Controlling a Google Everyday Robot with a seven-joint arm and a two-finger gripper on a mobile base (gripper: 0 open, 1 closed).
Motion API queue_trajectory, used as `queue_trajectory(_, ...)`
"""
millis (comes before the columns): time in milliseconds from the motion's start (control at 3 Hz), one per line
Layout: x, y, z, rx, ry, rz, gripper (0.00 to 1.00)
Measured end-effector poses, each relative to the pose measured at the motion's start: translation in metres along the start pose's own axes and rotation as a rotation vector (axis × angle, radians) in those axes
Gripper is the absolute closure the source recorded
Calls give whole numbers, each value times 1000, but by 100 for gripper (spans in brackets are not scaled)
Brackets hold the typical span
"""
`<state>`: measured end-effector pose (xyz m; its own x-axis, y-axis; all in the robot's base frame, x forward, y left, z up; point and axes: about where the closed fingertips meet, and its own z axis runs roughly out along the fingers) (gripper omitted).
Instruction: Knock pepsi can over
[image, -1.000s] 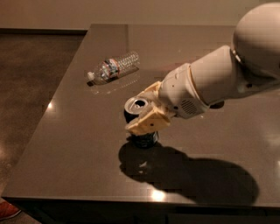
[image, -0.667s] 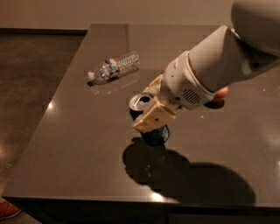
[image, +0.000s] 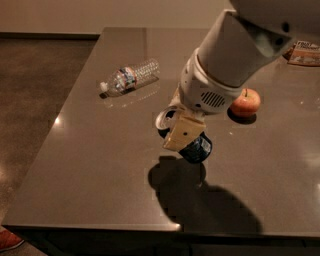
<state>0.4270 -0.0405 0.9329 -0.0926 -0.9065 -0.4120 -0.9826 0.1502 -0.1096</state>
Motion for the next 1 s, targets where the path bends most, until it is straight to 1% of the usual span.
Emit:
queue_trajectory(333,6,-8,8,-11,103,-34,100)
queue_trajectory(667,7,-14,19,-15,197,-75,100)
queue_trajectory(1000,7,-20,29,-14,286,-110,83)
